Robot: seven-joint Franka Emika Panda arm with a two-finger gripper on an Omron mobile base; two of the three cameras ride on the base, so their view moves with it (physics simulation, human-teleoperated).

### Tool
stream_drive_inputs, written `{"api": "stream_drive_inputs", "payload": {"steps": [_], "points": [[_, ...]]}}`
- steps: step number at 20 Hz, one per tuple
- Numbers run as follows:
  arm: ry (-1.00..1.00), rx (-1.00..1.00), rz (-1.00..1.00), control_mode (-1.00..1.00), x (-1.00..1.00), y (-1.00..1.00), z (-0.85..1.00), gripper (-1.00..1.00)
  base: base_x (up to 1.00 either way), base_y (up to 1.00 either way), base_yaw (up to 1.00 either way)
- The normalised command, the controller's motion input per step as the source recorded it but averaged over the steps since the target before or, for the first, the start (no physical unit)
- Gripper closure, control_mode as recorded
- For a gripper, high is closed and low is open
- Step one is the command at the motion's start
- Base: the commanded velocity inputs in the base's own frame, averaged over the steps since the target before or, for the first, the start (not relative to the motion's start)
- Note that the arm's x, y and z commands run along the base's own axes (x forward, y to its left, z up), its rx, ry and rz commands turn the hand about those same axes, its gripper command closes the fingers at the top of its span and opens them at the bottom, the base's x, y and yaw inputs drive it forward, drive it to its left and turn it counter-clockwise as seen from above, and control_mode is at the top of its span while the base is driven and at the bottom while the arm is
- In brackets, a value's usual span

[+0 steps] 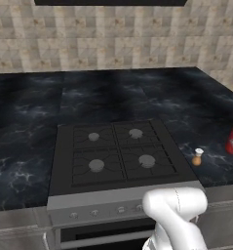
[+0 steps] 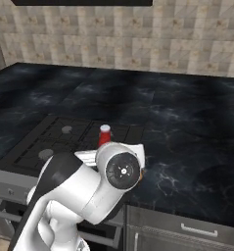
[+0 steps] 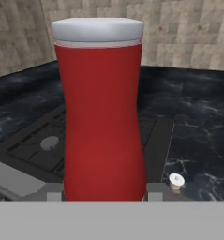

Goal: Take 2 condiments from the cabinet and move them on the counter near the stove.Make sure the condiments are lined up with each other, next to each other.

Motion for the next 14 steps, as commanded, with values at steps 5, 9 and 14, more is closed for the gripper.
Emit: {"api": "stream_drive_inputs", "payload": {"steps": [5, 9, 14], "points": [[-0.11, 0.0, 0.04, -1.0, 0.0, -0.19, -0.36, 1.0, 0.0, 0.0, 0.0], [-0.1, 0.0, 0.06, -1.0, 0.0, -0.21, -0.29, 1.0, 0.0, 0.0, 0.0], [-0.03, 0.0, 0.07, -1.0, 0.0, -0.12, -0.16, 1.0, 0.0, 0.0, 0.0]]}}
